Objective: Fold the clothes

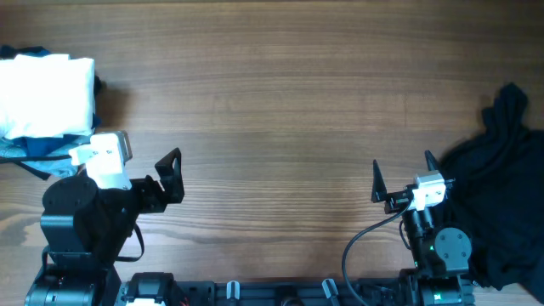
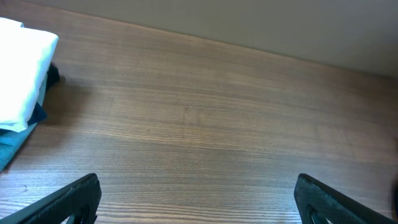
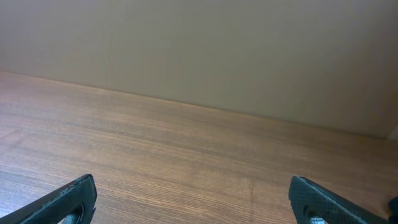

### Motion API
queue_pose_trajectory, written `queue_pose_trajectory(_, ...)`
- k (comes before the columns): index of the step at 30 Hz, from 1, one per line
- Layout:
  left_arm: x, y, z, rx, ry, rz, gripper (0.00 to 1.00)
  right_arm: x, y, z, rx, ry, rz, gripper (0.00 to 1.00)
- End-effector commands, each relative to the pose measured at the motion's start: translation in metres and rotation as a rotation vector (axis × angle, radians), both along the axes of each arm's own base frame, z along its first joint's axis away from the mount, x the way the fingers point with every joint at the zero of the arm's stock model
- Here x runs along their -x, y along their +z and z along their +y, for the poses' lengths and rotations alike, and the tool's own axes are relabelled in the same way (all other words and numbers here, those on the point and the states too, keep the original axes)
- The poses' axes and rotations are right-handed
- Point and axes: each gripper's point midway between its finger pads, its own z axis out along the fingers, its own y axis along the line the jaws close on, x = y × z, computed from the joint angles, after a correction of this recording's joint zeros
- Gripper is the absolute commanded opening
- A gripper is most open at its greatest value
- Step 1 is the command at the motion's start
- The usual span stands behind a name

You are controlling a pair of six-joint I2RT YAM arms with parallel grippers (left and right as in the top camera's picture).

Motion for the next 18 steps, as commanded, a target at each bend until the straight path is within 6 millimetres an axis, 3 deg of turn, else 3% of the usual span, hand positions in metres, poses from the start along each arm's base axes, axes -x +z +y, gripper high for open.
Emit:
queue_pose_trajectory(1, 0.000, -0.002, 0.002, -0.002, 0.014, 0.001, 1.00, 0.001, 0.004, 0.002, -0.004, 0.013, -0.017, 1.00)
queue_pose_trajectory(7, 0.043, -0.023, 0.004, -0.005, 0.014, 0.084, 1.00, 0.001, 0.004, 0.002, -0.005, 0.013, -0.017, 1.00)
queue_pose_trajectory(11, 0.058, -0.040, 0.008, -0.016, 0.033, 0.021, 1.00, 0.001, 0.004, 0.002, -0.004, 0.013, -0.017, 1.00)
queue_pose_trajectory(14, 0.057, -0.069, 0.009, -0.015, 0.035, -0.017, 1.00, 0.001, 0.004, 0.002, -0.005, 0.013, -0.017, 1.00)
queue_pose_trajectory(18, 0.035, -0.104, 0.008, -0.009, 0.036, -0.126, 1.00, 0.001, 0.004, 0.002, -0.005, 0.013, -0.017, 1.00)
